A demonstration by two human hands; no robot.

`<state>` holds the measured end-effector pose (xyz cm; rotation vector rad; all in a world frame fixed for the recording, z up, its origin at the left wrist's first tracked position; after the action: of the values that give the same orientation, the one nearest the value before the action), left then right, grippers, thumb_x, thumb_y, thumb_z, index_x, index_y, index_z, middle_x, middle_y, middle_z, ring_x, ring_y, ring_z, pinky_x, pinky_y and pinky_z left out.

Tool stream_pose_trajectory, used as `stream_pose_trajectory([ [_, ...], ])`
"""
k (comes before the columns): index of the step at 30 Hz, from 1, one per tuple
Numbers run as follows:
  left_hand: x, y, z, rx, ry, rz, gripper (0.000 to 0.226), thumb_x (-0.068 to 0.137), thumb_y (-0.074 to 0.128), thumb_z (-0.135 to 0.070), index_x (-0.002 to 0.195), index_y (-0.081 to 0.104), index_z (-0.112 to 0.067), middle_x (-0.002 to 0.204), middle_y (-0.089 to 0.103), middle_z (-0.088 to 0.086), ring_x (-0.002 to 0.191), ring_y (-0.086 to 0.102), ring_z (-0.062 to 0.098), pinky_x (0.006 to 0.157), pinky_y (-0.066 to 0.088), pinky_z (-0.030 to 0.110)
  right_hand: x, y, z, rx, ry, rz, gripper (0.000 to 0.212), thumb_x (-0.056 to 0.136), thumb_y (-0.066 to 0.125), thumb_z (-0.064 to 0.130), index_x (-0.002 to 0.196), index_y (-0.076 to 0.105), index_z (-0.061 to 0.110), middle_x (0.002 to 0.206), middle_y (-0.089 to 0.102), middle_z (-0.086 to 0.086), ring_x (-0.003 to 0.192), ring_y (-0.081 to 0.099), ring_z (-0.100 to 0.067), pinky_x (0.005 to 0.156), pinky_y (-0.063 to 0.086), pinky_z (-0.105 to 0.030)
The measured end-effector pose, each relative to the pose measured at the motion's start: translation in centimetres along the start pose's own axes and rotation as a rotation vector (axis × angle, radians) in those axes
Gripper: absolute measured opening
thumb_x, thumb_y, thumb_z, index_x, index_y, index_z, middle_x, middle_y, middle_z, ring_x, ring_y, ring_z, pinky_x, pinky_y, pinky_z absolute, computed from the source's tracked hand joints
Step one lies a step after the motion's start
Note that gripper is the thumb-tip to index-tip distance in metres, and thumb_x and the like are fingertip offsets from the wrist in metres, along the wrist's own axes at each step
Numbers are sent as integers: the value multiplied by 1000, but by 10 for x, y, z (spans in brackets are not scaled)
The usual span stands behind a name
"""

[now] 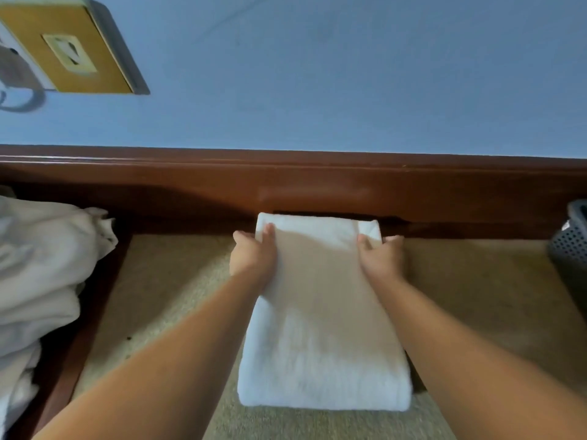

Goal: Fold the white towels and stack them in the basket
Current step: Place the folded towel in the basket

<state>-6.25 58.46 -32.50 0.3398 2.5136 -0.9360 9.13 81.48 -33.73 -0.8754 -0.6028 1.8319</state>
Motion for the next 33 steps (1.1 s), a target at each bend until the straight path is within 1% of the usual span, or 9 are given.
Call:
stream_pose_trajectory([
  [2, -17, -9, -6, 104, 155, -129, 57, 99, 49, -62, 132, 45, -15, 130, 56, 11, 115, 52, 34, 95, 45, 46, -32, -17, 8, -69, -132, -169, 59, 92, 70, 45, 139, 49, 15, 138, 54, -19, 127, 51, -41, 102, 44, -48],
  [4, -50, -12, -19, 318, 514, -291, 59, 101, 50, -57, 148, 44, -22, 145, 51, 10, 130, 46, 34, 103, 43, 47, -71, -22, 24, -152, -435, -220, 64, 94, 67, 37, 151, 44, 19, 153, 45, -15, 140, 42, -37, 109, 39, -51],
  [7, -68, 19, -17, 636, 804, -46, 61, 108, 28, -56, 165, 17, -37, 174, 7, 0, 161, 3, 24, 128, 16, 43, -89, 8, 26, -447, -683, 83, 67, 106, 43, 43, 166, 12, 34, 175, 0, -2, 161, -2, -24, 129, 6, -48],
  [9, -55, 36, -2, 747, 744, 133, 62, 109, 15, -54, 165, -2, -36, 173, -17, -2, 157, -23, 17, 128, -11, 39, -76, 24, 17, -596, -652, 264, 64, 109, 21, 53, 164, -7, 41, 171, -24, 3, 157, -25, -22, 128, -11, -47],
  [11, -40, 44, 5, 769, 728, 145, 62, 109, 12, -53, 165, -10, -37, 171, -23, -4, 154, -29, 15, 125, -19, 38, -62, 33, 12, -629, -672, 278, 64, 107, 15, 59, 163, -11, 43, 170, -27, 4, 156, -28, -23, 127, -12, -48],
  [16, -33, 54, 11, 788, 706, 108, 63, 108, 13, -54, 165, -9, -36, 170, -24, -2, 154, -30, 17, 126, -18, 40, -53, 44, 6, -636, -688, 224, 65, 103, 14, 62, 161, -12, 48, 169, -30, 8, 156, -28, -21, 127, -12, -47],
  [21, -38, 46, 0, 892, 638, 221, 66, 108, 11, -55, 164, -15, -32, 170, -28, 2, 154, -30, 21, 128, -12, 46, -57, 33, 18, -671, -568, 448, 67, 105, 15, 64, 160, -20, 46, 164, -40, 6, 151, -38, -23, 125, -18, -49],
  [27, -137, 28, 27, 871, 571, 229, 68, 108, 18, -42, 164, -17, -24, 167, -31, 7, 153, -34, 26, 127, -13, 51, -134, 0, 4, -691, -596, 448, 64, 106, 11, 60, 155, -29, 49, 159, -45, 8, 150, -39, -27, 123, -19, -59],
  [33, -132, 50, 87, 822, 683, 79, 67, 109, 19, -53, 167, 3, -25, 174, -6, 10, 160, -12, 27, 126, -5, 51, -150, 1, -52, -649, -611, 398, 62, 107, 15, 56, 154, -26, 55, 161, -43, 13, 150, -40, -26, 123, -14, -63],
])
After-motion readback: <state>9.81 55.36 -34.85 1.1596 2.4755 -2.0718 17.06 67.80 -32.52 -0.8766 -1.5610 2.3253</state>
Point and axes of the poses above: each hand's wrist, its own x-axis towards the middle knuckle, its own y-axis out of the palm, z = x × y, the point moved 5 cm from there along x, towards the middle knuckle
